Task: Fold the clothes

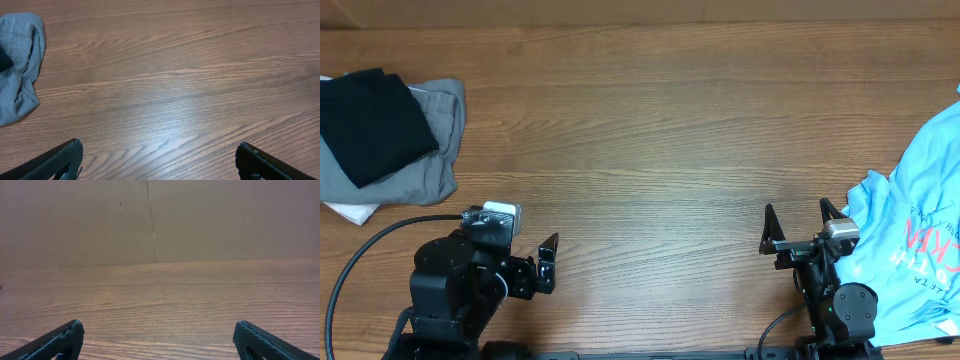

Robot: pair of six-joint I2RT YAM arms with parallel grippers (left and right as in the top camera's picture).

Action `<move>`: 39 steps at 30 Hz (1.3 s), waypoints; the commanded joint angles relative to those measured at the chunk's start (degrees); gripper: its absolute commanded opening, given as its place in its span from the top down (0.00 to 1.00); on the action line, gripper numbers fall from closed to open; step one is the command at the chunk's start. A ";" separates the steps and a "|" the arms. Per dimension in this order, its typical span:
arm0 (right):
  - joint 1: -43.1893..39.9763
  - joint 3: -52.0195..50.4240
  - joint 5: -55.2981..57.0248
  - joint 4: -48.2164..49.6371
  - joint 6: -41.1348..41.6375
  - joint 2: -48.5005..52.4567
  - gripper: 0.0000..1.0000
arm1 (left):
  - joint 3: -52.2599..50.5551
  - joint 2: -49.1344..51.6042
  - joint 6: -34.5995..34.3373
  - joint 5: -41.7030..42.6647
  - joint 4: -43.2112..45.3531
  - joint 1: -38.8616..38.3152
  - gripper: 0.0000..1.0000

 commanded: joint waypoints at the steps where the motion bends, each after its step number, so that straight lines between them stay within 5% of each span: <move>1: -0.26 -0.59 -0.28 0.31 -0.42 -0.42 0.00 | -0.02 -0.02 -0.37 -0.52 0.07 -0.39 0.00; 16: -0.26 -0.59 -0.28 0.31 -0.44 -0.42 0.00 | -4.76 -7.76 1.20 -3.15 -0.37 -0.70 0.00; 28: -0.26 -0.59 -0.28 0.31 -0.42 -0.42 0.00 | -40.57 -32.22 1.60 -4.59 33.22 -0.83 0.00; 34: -0.26 -0.59 -0.28 0.31 -0.42 -0.42 0.00 | -50.53 -32.06 3.52 -8.96 54.23 -2.25 0.00; 39: -0.26 -0.59 -0.28 0.31 -0.44 -0.42 0.00 | -50.56 -32.06 3.50 -7.48 53.11 -2.64 0.00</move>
